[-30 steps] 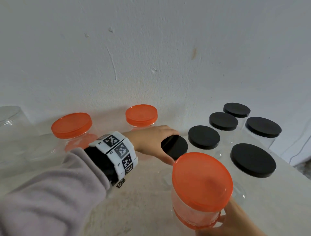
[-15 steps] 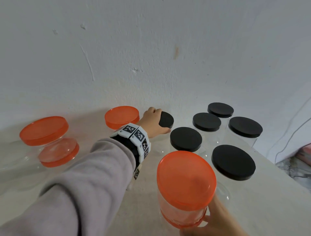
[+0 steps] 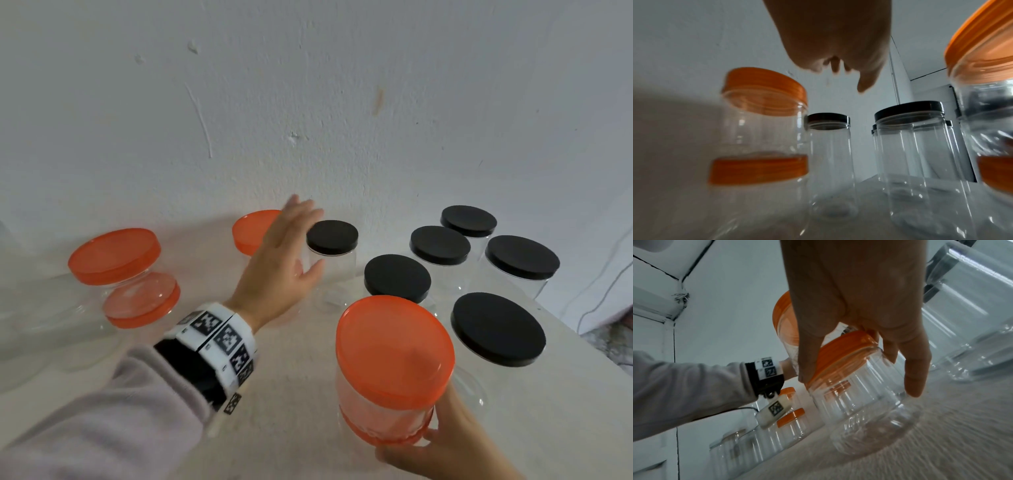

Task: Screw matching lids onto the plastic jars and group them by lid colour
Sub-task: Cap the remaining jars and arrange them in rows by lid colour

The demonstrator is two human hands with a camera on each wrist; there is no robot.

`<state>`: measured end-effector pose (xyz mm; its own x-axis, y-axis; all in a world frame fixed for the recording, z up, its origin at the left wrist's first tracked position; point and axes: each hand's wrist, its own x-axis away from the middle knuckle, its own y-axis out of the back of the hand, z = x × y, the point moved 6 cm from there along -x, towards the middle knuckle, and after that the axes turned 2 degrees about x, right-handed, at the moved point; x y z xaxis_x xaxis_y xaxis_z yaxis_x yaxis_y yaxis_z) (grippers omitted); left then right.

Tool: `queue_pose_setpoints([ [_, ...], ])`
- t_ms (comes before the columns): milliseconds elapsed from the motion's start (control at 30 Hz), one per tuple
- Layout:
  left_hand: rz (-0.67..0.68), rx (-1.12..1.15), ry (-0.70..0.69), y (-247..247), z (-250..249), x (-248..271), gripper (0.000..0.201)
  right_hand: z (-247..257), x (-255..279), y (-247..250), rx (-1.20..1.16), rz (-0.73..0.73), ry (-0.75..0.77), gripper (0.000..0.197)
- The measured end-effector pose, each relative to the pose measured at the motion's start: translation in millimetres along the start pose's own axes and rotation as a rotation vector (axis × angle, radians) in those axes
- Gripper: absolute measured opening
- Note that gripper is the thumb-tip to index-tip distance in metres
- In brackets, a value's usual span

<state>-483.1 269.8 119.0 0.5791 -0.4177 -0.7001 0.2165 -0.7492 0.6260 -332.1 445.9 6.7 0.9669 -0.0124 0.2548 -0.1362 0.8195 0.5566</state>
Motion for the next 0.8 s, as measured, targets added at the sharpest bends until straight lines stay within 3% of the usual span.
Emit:
queue_pose_setpoints([
  [67, -0.203, 0.029, 0.149, 21, 19, 22, 0.085, 4, -4, 0, 0.041, 0.010, -0.021, 0.122],
  [133, -0.270, 0.080, 0.413, 25, 47, 45, 0.101, 11, -2, -3, 0.024, 0.005, -0.015, 0.123],
  [233, -0.136, 0.142, 0.810, 3, 87, 72, 0.122, 14, -3, -3, 0.056, 0.008, 0.009, 0.120],
  [333, 0.045, 0.186, 1.038, -24, 108, 81, 0.137, 26, -3, -4, 0.073, 0.004, 0.024, 0.119],
  [400, 0.059, 0.246, 1.085, -36, 115, 77, 0.138, 29, -7, -3, 0.100, 0.008, -0.004, 0.122],
  [567, -0.076, 0.314, 1.073, -45, 120, 67, 0.121, 30, -16, -11, 0.073, -0.006, 0.008, 0.123],
  [800, -0.149, 0.254, 1.039, -26, 118, 80, 0.116, 32, -33, -34, -0.093, -0.127, 0.216, 0.102],
])
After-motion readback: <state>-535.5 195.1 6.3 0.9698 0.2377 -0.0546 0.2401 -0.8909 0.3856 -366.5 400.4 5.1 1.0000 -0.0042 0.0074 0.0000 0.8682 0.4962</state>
